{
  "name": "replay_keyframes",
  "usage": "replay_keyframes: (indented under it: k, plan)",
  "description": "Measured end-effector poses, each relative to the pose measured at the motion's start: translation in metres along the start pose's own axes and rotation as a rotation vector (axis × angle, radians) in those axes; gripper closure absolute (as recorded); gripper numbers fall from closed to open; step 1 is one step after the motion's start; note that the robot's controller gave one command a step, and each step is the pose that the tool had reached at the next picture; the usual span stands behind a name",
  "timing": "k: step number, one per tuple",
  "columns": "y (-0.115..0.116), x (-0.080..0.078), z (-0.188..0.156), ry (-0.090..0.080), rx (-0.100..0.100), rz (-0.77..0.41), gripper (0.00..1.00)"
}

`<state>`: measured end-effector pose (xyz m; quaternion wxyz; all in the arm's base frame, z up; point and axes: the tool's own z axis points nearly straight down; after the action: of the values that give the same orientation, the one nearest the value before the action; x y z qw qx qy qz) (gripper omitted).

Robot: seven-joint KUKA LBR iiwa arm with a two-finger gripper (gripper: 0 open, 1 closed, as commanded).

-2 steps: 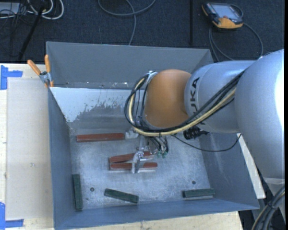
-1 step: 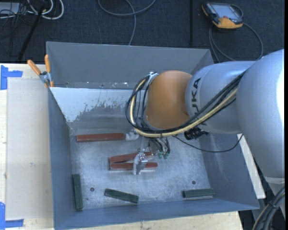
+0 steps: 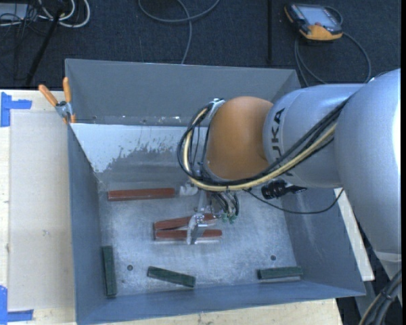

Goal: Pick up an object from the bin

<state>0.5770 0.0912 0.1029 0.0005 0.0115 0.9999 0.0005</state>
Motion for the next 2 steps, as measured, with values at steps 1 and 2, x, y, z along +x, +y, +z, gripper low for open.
replay_keyframes:
  k: [1,2]
  plan:
    - [0.0,0.0121,0.0299,-0.006,0.0,-0.006,0.0]
    - [-0.0003,0.0059,0.0262,-0.011,-0.004,0.058,1.0]
